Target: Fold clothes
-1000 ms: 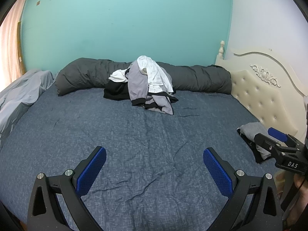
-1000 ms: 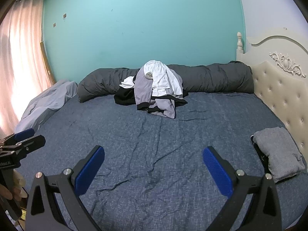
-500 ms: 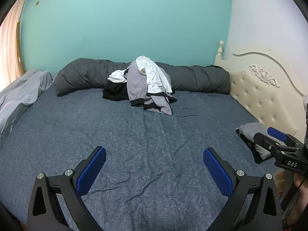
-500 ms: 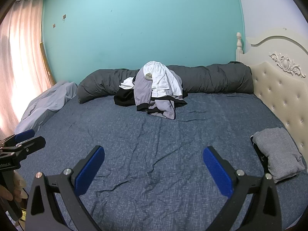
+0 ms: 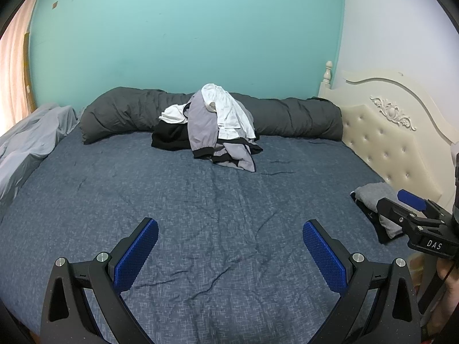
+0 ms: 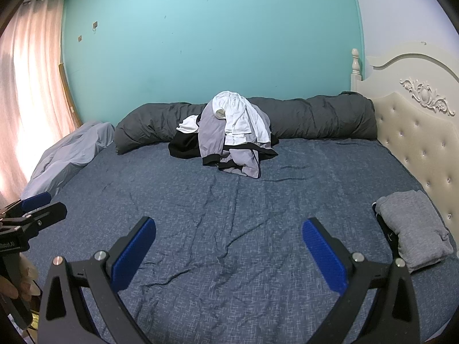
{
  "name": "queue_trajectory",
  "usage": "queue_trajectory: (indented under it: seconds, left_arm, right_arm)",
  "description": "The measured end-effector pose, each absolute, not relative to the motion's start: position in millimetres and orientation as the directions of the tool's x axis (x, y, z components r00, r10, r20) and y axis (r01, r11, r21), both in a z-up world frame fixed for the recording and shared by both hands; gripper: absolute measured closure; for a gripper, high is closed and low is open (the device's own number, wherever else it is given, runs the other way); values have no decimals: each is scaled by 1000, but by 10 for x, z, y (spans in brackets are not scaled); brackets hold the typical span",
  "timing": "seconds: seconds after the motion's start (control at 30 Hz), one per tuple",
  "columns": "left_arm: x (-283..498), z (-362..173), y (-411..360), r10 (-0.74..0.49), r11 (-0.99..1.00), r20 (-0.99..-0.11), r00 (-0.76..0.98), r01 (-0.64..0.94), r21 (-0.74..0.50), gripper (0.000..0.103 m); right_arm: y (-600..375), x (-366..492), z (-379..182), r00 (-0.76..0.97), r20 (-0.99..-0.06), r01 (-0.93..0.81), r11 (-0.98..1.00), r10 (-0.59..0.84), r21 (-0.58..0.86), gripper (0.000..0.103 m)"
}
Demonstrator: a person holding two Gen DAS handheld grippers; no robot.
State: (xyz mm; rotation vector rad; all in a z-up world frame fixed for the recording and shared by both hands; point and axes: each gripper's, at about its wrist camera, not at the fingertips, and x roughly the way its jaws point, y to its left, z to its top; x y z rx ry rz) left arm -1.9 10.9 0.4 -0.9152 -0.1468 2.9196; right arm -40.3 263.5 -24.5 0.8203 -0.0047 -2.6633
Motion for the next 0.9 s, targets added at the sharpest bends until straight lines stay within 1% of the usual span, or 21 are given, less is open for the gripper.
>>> queue_trajectory:
  seconds: [0.27, 0.47, 0.67, 0.9]
  left_arm:
    - [-63, -5, 94, 96, -993, -568, -817, -40, -111, 0]
    - [-187, -60, 76, 95, -993, -576, -812, -36, -113, 0]
    - [-486, -213, 31, 92, -994, -592, -800, -35, -106, 0]
    - [-1007, -464, -91, 108, -991, -604, -790, -37, -129, 0]
  right_arm:
    - [2620, -451, -283, -767, -548, 334, -937, -332, 101, 0]
    - [2636, -595, -428, -751, -572, 329, -938, -330, 109, 0]
    - [2648, -840, -578, -736, -588, 327, -937, -335, 125, 0]
    - [2527, -1391, -830, -708, -614, 357, -927, -348, 114, 0]
